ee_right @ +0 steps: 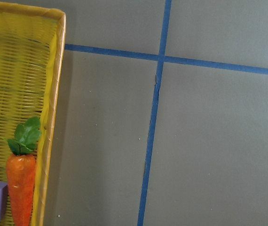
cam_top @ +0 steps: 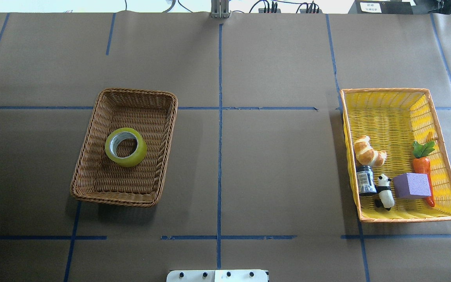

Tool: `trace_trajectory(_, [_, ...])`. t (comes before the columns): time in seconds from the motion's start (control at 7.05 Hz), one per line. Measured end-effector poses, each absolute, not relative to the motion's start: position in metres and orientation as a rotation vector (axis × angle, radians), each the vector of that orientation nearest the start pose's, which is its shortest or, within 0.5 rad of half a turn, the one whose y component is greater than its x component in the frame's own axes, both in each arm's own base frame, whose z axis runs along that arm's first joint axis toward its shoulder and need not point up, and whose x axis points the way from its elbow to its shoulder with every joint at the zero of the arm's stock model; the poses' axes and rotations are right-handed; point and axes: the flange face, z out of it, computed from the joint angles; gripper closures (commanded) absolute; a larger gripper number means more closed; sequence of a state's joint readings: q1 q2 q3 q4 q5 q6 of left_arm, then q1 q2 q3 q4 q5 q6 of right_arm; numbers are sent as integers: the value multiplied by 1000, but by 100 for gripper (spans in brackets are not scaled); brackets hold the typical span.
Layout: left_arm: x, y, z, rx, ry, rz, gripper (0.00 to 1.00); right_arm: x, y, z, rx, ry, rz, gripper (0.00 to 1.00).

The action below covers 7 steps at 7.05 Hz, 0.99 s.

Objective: Move tape to another basket

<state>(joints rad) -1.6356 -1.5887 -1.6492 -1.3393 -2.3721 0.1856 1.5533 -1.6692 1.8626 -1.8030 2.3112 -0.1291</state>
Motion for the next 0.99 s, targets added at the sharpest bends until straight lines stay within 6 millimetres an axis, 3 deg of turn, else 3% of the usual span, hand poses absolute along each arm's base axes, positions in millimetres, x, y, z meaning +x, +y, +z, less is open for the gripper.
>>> trace_trajectory(0.57, [-84, -483, 642, -57, 810, 65, 0, 35, -444, 587, -16, -741, -166, 0])
trace_trajectory(0.99, [-80, -484, 643, -52, 808, 85, 0, 31, -444, 588, -21, -745, -172, 0])
